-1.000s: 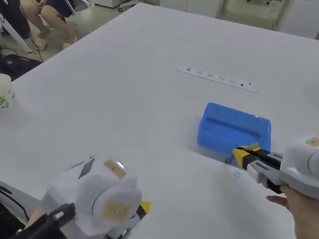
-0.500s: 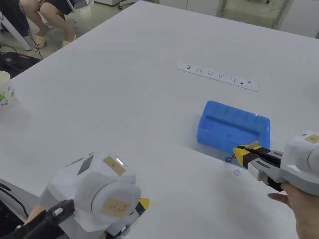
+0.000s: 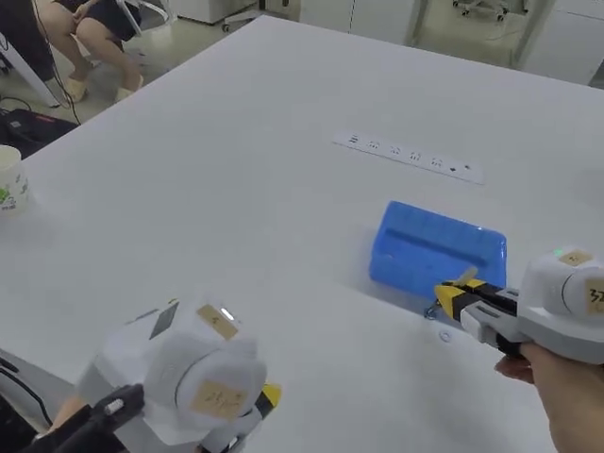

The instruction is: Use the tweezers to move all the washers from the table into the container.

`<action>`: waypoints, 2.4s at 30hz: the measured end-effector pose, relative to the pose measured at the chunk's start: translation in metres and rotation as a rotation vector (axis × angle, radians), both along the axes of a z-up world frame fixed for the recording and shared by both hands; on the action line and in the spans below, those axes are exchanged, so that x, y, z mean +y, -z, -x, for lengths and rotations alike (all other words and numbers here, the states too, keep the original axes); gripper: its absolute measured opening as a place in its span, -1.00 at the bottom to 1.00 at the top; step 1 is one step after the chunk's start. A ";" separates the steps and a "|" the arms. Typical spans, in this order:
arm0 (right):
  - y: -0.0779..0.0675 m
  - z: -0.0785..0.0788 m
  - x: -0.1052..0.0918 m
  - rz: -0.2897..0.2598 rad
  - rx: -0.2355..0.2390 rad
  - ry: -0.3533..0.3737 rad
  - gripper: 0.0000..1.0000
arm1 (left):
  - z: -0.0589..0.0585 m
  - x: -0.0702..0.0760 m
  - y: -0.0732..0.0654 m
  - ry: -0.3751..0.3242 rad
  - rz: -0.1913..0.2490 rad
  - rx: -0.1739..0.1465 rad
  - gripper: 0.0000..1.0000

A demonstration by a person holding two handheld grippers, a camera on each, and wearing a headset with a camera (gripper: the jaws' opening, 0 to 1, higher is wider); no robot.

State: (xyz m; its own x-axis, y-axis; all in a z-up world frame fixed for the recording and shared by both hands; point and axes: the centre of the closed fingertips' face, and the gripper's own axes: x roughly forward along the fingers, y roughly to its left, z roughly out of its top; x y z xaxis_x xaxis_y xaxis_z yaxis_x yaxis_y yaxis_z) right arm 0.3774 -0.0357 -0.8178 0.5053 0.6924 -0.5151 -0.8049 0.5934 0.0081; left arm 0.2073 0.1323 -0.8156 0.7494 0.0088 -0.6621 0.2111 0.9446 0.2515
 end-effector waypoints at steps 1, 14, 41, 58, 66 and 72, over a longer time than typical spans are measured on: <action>-0.001 0.000 0.000 -0.001 0.000 0.000 -0.98 | 0.000 0.000 0.000 0.000 0.000 0.000 0.47; -0.030 0.007 0.007 -0.062 -0.004 0.006 -0.98 | 0.000 -0.002 -0.001 0.009 0.002 -0.002 0.48; -0.039 -0.047 0.004 -0.076 -0.059 0.126 -0.97 | 0.001 -0.001 0.003 0.015 -0.003 0.017 0.48; -0.003 -0.045 -0.002 0.000 -0.022 0.119 -0.97 | 0.003 -0.001 0.006 0.017 -0.009 0.029 0.48; -0.002 -0.044 -0.006 -0.026 -0.024 0.134 -0.97 | 0.003 -0.001 0.006 0.014 -0.011 0.031 0.48; -0.001 -0.042 -0.010 -0.027 -0.020 0.140 -0.97 | 0.002 -0.001 0.006 0.015 -0.010 0.026 0.48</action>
State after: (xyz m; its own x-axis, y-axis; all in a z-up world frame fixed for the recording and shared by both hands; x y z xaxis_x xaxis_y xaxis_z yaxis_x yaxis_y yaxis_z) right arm 0.4195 -0.0454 -0.8164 0.6082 0.6280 -0.4856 -0.7143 0.6998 0.0103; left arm 0.2050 0.1310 -0.8212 0.7317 0.0049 -0.6816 0.2315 0.9387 0.2553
